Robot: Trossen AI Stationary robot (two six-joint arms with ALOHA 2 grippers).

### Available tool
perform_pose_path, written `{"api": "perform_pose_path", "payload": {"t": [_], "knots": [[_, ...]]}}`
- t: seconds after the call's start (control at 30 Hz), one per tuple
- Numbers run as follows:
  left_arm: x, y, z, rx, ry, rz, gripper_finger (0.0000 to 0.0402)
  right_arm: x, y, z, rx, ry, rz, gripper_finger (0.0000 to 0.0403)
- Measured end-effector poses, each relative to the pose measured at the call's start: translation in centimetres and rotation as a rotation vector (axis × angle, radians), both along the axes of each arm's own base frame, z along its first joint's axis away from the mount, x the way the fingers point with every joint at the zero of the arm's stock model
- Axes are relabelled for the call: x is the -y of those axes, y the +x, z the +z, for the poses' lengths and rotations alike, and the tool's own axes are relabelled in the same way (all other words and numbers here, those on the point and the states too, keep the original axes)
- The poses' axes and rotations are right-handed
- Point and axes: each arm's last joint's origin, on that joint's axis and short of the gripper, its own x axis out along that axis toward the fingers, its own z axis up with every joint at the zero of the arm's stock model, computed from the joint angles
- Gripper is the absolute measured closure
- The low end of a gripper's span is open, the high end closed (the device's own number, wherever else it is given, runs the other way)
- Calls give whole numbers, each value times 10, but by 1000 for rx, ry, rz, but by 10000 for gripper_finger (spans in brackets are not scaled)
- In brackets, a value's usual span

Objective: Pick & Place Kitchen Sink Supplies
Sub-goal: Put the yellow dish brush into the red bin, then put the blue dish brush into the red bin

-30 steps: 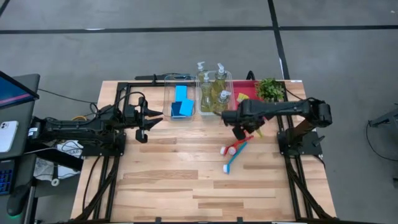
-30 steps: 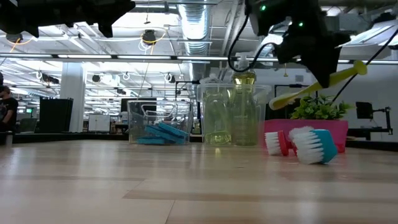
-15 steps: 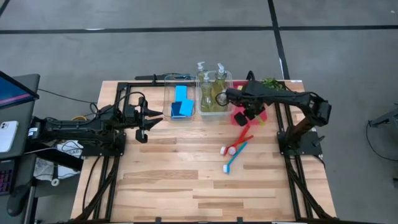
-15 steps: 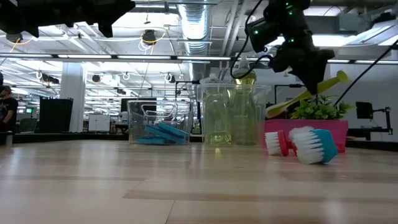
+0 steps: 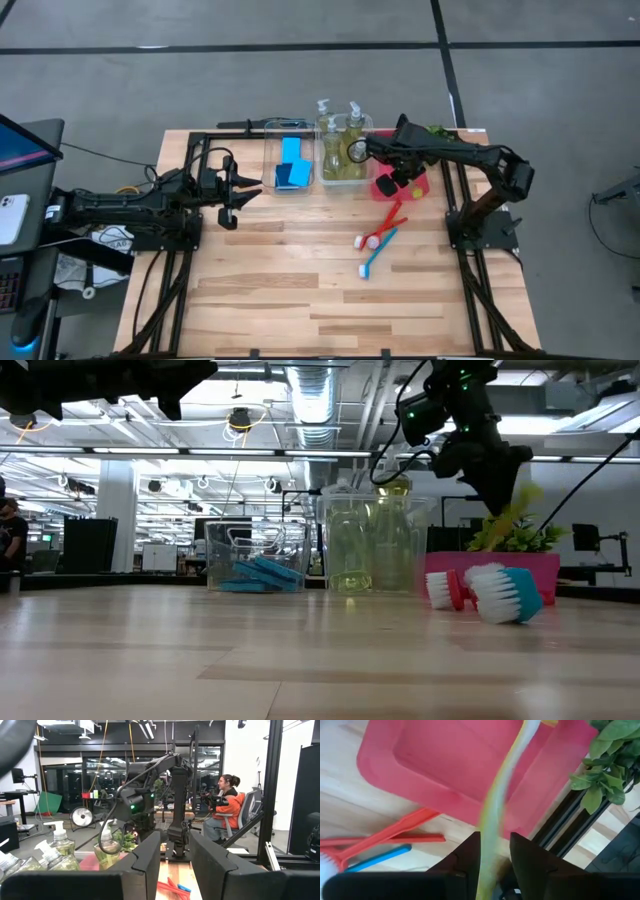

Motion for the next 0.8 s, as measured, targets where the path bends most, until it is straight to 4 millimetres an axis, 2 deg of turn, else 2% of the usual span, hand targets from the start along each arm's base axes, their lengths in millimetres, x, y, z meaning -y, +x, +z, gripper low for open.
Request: {"api": "perform_pose_path", "payload": {"t": [0.43,0.63,0.8], "knots": [[0,0,0,0,0,0,297,-25,6,5,14,-5,147,304],[0,0,0,0,0,0,297,-37,-5,23,68,-104,153,305],[0,0,0,0,0,0,297,-58,-19,42,155,-235,177,305]]}}
